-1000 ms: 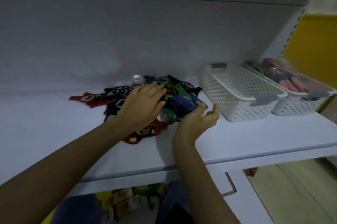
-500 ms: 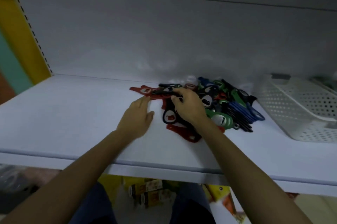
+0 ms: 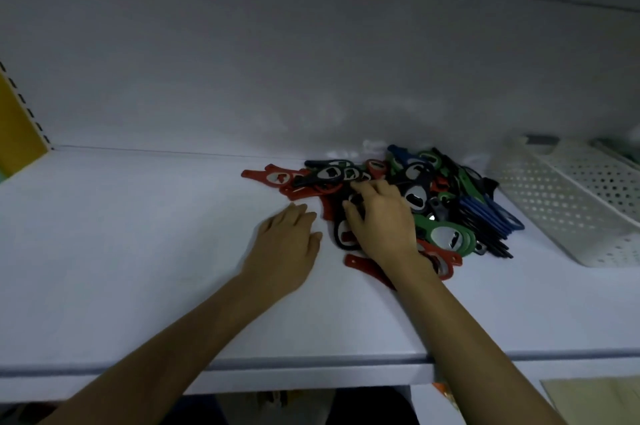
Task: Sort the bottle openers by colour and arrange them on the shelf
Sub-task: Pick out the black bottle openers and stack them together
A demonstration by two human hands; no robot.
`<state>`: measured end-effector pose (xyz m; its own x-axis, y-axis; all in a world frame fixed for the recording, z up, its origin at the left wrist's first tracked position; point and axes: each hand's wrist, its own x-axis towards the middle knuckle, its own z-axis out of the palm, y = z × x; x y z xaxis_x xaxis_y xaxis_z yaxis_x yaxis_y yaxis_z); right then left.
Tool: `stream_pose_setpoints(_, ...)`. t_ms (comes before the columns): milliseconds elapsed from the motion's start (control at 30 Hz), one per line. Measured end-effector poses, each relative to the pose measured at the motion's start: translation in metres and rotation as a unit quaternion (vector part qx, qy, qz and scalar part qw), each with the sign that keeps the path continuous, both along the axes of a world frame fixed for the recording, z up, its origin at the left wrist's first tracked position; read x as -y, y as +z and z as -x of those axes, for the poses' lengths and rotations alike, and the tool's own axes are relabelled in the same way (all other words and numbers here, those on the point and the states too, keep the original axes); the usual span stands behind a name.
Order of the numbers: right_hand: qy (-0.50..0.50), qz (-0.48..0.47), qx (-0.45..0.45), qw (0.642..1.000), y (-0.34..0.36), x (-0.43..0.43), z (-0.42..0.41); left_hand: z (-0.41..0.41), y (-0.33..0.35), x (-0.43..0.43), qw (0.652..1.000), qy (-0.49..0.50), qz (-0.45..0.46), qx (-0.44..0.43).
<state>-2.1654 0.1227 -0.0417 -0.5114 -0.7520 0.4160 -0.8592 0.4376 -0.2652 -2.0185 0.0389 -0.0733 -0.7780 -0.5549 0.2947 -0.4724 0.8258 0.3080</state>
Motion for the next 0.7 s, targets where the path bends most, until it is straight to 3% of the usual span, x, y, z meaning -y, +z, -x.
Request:
stream_pose_setpoints(133,0.022,0.046,0.033,0.998,0.005,0.004,0.000,0.000,0.001,0.002,0.998,-0.031,-0.023,-0.039)
stream_pose_setpoints(300,0.062,0.157,0.051,0.984,0.030,0.015,0.003,0.001,0.019,0.017,0.945,-0.090,-0.238,-0.206)
stream_pose_setpoints(367,0.089,0.213,0.030,0.973,0.043,0.023,0.003,0.007,0.031,0.029,0.892,-0.056,-0.381,-0.238)
stream_pose_setpoints(467,0.180,0.269,-0.015,0.946,0.043,0.035,-0.008,0.012,0.044,0.039,0.752,-0.051,-0.608,-0.252)
stream_pose_setpoints(567,0.286,0.239,-0.005,0.928,0.019,0.038,-0.027,0.005,0.044,0.046,0.598,-0.118,-0.733,-0.302)
stream_pose_setpoints(600,0.305,0.213,-0.001,0.928,0.012,0.038,-0.032,0.003,0.043,0.048,0.562,-0.127,-0.751,-0.322)
stream_pose_setpoints(633,0.319,0.191,0.006,0.928,0.007,0.038,-0.035,0.001,0.042,0.050,0.550,-0.124,-0.756,-0.333)
stream_pose_setpoints(700,0.315,0.183,0.027,0.931,0.008,0.036,-0.037,0.000,0.039,0.050,0.579,-0.094,-0.735,-0.340)
